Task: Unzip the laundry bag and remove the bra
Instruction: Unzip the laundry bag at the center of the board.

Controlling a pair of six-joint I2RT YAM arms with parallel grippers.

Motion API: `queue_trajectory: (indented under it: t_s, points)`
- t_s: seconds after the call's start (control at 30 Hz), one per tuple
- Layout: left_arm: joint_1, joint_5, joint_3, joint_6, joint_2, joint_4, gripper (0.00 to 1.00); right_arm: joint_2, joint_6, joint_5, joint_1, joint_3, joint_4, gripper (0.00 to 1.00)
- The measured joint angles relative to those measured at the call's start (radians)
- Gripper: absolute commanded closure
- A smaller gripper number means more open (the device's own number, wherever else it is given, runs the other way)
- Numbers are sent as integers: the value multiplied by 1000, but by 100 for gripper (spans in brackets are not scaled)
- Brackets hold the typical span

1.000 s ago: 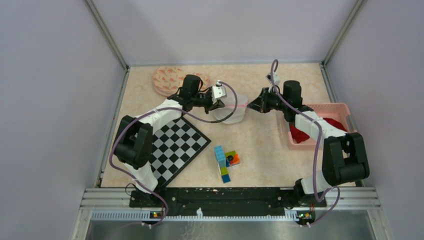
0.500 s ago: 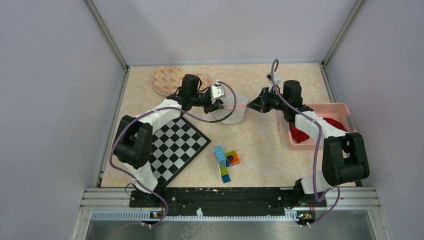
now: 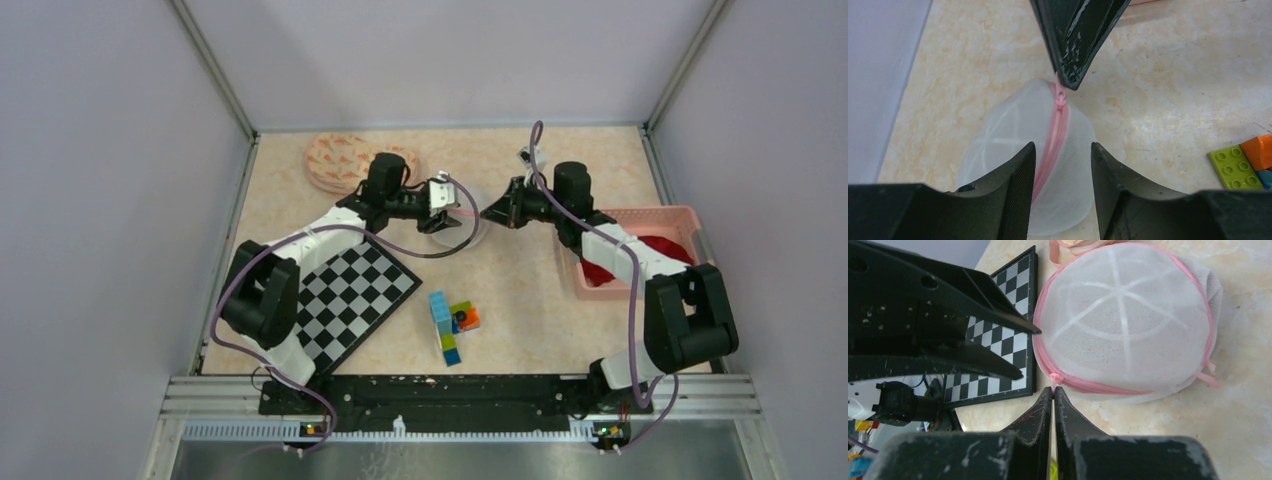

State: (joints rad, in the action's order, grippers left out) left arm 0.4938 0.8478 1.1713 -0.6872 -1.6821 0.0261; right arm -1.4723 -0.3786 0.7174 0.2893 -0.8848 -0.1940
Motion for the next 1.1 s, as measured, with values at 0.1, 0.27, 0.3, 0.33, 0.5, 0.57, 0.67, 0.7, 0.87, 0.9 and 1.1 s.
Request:
queue_trajectory:
  t_s: [0.1,0.27,0.3,0.33,0.5,0.57,0.67,0.7,0.87,0.9,1.1]
  points:
    - [29,-1,7,-6,-8,1,53,0,-4,0,5,-2,0,100]
    - [55,-16,48,-16,-58,4,84,0,-7,-1,6,-14,3,100]
    - [56,-20,48,-22,-62,4,90,0,-4,-2,6,-18,6,100]
    - [56,-25,48,-19,-64,2,94,0,1,-3,6,-19,10,100]
    - [54,-57,48,-26,-64,5,100,0,24,-21,-5,-20,38,100]
    - [53,-69,47,-21,-64,5,100,0,29,-25,-21,-20,43,100]
    - [40,-80,44,-10,-64,7,100,0,34,-35,-57,-21,53,100]
    - [34,-83,44,-6,-64,7,100,0,36,-38,-66,-21,54,100]
    - [7,-87,43,9,-64,8,98,-4,37,-42,-81,-34,60,100]
    - [5,-87,42,11,-64,8,92,-4,37,-42,-81,-35,59,100]
    - [1,-68,42,23,-64,7,54,-8,32,-38,-80,-35,54,100]
